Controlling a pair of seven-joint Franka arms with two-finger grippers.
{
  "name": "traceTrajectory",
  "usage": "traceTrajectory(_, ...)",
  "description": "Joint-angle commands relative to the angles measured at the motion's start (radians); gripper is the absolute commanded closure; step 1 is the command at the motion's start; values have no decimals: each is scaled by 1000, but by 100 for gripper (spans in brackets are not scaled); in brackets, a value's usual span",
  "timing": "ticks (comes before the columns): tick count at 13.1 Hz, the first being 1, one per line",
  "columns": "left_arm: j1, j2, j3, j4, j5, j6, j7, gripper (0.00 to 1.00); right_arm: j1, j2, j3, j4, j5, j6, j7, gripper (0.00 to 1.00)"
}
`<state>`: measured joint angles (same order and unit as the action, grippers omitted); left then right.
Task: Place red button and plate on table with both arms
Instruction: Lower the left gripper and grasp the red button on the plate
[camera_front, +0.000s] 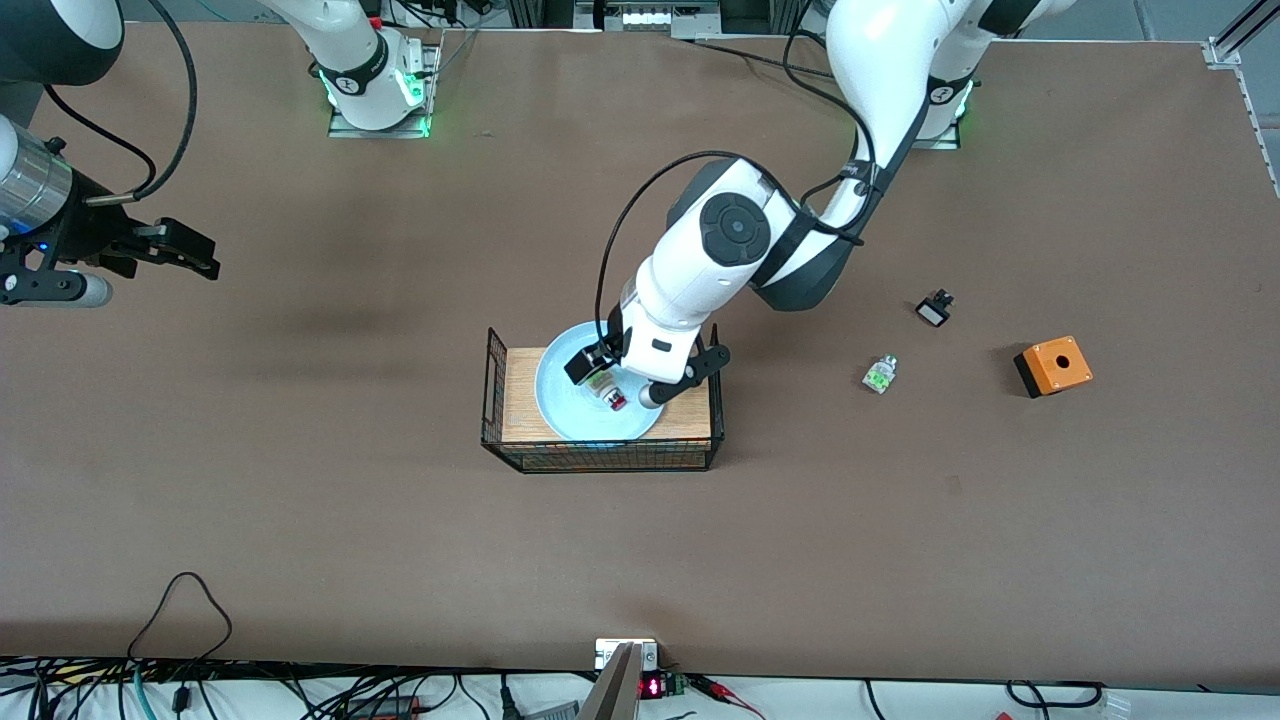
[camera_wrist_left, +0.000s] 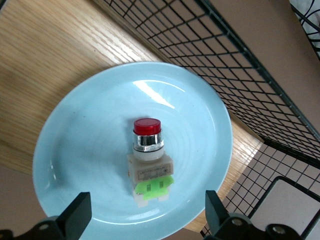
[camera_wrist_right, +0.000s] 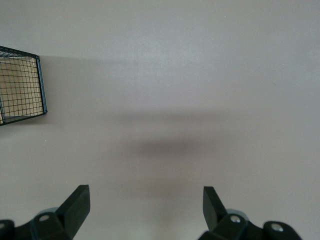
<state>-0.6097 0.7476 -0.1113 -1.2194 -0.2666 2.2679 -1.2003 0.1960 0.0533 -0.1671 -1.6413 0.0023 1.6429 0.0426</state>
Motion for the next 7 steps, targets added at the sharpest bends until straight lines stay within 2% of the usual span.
traceTrajectory(1,-62,61,73,83,53,-22,-57,0,-6,-15,1,-11,16,9,11,0)
traceTrajectory(5,-122,107,145,130,55,-22,-111,5,-7,-15,0,-8,16,12,11,0)
traceTrajectory(6,-120,107,145,130,55,-22,-110,13,-9,-10,0,1,16,11,11,0)
traceTrajectory(7,-122,105,147,130,56,-25,-110,29,-10,-9,0,6,16,9,11,0)
